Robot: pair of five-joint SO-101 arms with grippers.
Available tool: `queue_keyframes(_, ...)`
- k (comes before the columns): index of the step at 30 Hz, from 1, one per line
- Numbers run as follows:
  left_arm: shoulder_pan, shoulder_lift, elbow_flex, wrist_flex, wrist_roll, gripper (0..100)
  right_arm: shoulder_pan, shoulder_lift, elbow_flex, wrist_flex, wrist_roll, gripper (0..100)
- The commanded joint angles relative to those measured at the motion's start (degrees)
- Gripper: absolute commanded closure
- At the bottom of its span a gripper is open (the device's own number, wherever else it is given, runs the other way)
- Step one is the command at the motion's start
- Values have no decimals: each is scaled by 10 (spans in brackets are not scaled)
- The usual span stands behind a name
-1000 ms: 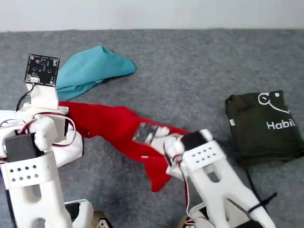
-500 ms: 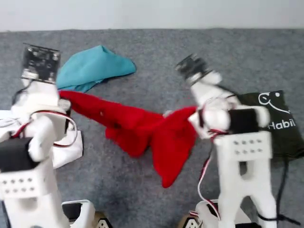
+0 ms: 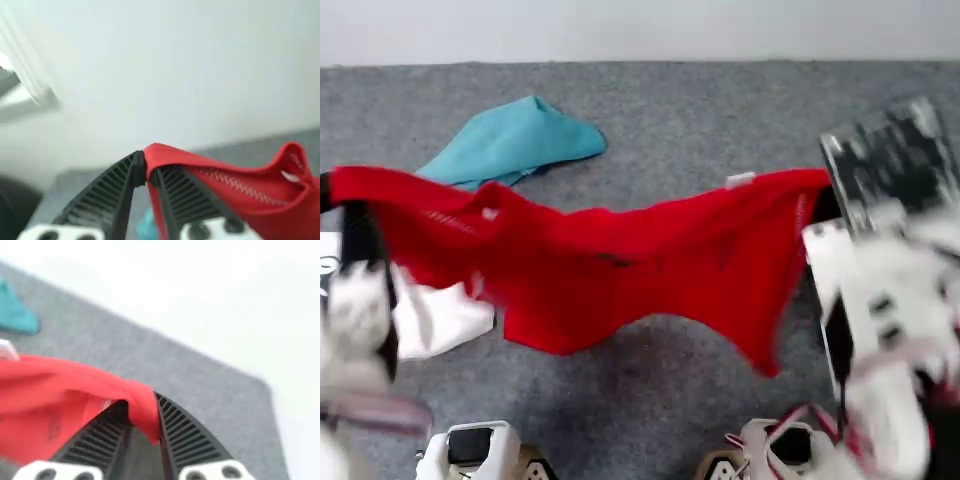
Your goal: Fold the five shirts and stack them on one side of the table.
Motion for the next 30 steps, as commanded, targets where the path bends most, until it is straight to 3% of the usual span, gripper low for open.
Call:
queue_keyframes(1, 2, 4, -86, 10, 7, 989, 36, -50, -23, 15, -10, 988)
queue_keyframes(9, -94, 5, -178, -56, 3, 989, 126, -125, -23, -41, -7, 988)
queue_keyframes(18, -95, 9, -207, -100, 3, 989, 126, -126, -21, -41, -11, 988)
queue_keyframes(26, -95, 8, -27, -128, 3, 989, 124, -61, 45, -42, -11, 988)
queue_keyframes(30, -95, 8, 93, -178, 3, 989, 59, 0, 66, -41, -11, 988)
